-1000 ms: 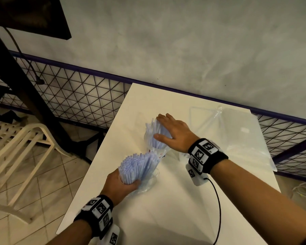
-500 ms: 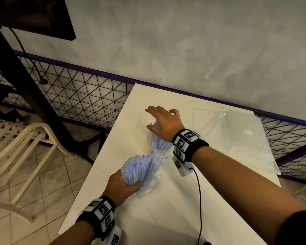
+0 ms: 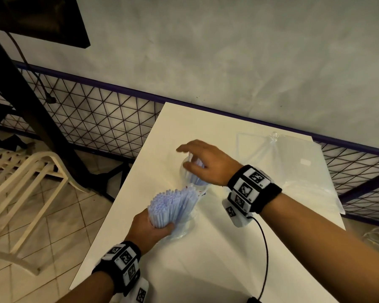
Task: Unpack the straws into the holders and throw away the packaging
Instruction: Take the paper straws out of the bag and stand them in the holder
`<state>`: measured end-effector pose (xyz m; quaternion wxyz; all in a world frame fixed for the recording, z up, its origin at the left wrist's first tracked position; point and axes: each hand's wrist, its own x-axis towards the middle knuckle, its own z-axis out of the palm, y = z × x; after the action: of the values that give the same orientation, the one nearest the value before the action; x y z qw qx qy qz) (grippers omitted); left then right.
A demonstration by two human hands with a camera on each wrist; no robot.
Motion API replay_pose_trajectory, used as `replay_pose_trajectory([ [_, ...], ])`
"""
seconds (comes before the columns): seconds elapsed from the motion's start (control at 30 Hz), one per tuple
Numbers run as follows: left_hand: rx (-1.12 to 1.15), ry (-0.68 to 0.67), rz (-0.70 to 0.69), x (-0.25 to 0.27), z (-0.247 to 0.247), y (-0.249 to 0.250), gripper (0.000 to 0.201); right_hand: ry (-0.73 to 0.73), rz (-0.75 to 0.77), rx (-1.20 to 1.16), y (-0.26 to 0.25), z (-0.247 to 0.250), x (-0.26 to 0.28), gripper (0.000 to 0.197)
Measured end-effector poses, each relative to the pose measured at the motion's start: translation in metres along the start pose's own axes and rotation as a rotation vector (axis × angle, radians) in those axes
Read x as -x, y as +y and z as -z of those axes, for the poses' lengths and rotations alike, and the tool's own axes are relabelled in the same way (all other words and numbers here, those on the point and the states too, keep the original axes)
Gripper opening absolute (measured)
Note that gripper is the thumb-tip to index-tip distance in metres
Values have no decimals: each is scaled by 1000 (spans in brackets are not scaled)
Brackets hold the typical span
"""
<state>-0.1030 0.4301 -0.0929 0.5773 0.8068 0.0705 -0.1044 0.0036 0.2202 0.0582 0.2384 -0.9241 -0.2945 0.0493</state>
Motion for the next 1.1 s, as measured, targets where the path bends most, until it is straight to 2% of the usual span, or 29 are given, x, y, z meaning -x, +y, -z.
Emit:
replay_pose_trajectory([
  [0.1,-8,-13,-4,1,0,1,54,-176,32,57,-15,0,25,60],
  [0.17,-2,-14,-8,2,0,2,59,-220,24,155,-19,-7,41,69],
  [0.3,-19,-15,-32,2,-2,1,67,-205,-16,260,-14,-24,59,65],
  [0.37,-20,-7,-32,2,-2,0,68,-157,-45,217,-9,-34,63,59],
  [0.53,-16,3,-20,3,-2,-2,65,83,-64,-142,-2,-64,75,36],
  [0.6,-19,4,-16,3,-2,-2,58,176,-189,-392,-3,-76,81,37],
  [0.67,-33,17,-15,4,-2,-1,51,229,-320,-654,-6,-88,85,47],
  [0.7,-39,22,-15,4,-2,-1,49,238,-358,-710,-6,-94,87,49],
  [0.8,-43,23,-16,5,-2,0,46,207,-349,-615,-4,-107,88,39],
  [1.0,-29,32,-10,5,-2,0,48,197,-262,-343,-3,-101,82,24],
  [1.1,-40,34,-6,5,-3,1,48,240,-270,-359,-6,-97,79,17],
])
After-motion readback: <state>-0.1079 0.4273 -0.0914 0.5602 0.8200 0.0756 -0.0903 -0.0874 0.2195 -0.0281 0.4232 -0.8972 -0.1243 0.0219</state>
